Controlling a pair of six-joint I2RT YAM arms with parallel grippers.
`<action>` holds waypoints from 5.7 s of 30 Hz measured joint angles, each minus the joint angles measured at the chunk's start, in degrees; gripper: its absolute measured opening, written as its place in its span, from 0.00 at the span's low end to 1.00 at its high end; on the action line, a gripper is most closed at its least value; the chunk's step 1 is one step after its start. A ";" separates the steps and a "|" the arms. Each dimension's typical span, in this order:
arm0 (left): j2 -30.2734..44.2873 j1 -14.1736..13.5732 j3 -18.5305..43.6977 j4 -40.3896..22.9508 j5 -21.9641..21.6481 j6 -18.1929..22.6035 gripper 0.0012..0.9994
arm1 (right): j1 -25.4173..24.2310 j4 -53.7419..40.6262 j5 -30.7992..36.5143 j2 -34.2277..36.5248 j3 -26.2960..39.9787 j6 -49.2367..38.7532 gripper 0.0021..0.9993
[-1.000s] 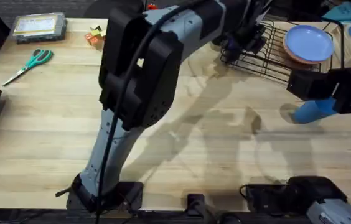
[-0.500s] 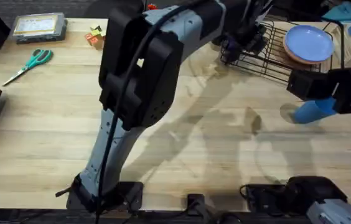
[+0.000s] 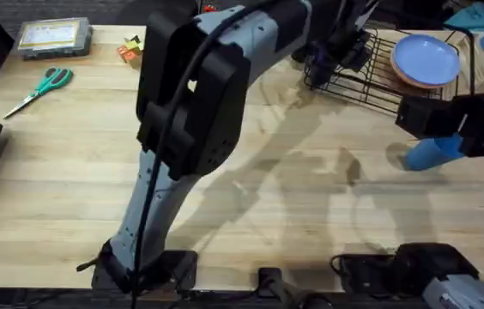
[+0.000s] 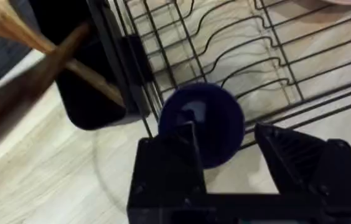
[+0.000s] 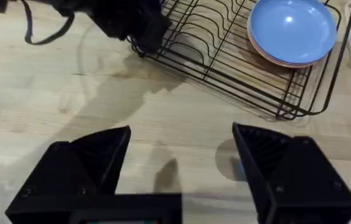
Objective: Pick up the cup on the table and put them onto the rack.
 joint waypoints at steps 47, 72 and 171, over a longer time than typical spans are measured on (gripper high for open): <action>-14.06 3.80 -1.91 -12.71 0.00 1.99 0.80 | 0.00 0.00 0.01 0.01 0.00 0.00 0.99; -55.51 6.58 -42.66 1.78 -10.06 11.06 0.99 | 0.00 0.02 0.01 0.01 0.00 0.00 0.99; -70.13 10.58 -43.10 -20.60 -7.74 -1.14 0.99 | -10.56 -4.20 13.70 20.80 0.04 8.02 0.99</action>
